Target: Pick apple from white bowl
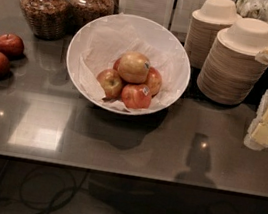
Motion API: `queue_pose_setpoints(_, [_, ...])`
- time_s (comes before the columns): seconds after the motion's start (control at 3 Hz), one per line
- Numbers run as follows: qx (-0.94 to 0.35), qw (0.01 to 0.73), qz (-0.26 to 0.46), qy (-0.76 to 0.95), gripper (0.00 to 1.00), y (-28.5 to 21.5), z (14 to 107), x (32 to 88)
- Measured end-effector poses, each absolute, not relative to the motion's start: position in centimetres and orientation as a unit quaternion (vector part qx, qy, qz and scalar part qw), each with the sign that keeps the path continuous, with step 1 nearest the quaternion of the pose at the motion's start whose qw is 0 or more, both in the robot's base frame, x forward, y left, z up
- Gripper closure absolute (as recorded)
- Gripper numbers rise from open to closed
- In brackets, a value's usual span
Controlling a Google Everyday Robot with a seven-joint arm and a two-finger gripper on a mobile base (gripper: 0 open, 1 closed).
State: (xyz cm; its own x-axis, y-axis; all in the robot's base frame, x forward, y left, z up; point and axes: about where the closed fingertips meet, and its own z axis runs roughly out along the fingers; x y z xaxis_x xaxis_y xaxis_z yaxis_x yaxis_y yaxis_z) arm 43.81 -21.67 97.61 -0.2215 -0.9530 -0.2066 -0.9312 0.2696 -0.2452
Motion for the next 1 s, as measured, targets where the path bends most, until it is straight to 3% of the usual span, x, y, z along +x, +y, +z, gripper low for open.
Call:
queue_pose_setpoints(0.33, [-0.598, 0.167, -0.035, 0.783, 0.00, -21.4, 97.6, 44.0])
queue_pose_setpoints(1.0, [-0.607, 0.202, -0.013, 0.769, 0.00, -14.8, 96.1, 47.5])
